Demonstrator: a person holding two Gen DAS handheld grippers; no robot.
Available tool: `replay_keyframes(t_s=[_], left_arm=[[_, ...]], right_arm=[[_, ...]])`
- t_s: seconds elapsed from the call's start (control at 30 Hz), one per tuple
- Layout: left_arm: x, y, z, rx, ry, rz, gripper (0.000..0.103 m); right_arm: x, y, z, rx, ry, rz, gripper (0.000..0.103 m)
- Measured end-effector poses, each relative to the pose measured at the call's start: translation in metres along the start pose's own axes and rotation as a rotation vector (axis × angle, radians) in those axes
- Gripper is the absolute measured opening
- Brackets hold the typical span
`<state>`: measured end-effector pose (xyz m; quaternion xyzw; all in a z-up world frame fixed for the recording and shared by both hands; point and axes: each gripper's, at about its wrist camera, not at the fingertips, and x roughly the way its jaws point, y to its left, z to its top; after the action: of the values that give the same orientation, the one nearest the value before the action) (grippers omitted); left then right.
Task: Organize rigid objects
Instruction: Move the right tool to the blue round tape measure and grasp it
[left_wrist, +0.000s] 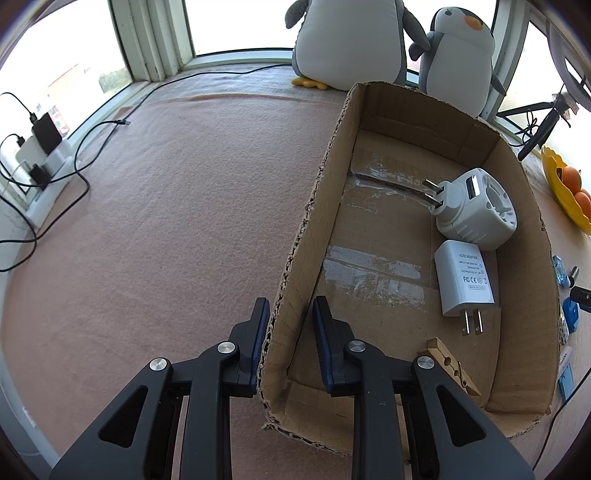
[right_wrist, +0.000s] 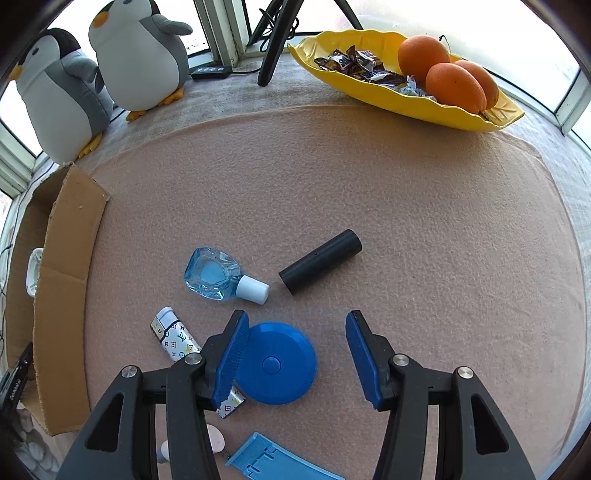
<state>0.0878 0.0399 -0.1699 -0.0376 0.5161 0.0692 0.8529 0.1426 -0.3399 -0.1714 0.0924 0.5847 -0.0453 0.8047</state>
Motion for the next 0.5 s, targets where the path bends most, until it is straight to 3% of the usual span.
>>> replay_keyframes(t_s=[0.13, 0.5], left_arm=[[0.0, 0.0, 0.0, 0.0, 0.0, 0.0, 0.023], [0.0, 0.0, 0.0, -0.002, 0.0, -0.001, 0.023]], right_arm=[[-0.004, 0.001, -0.007, 0.001, 0.013, 0.043, 0.051], [0.001, 0.014, -0.019, -0.073, 0.051, 0.028, 0.05]])
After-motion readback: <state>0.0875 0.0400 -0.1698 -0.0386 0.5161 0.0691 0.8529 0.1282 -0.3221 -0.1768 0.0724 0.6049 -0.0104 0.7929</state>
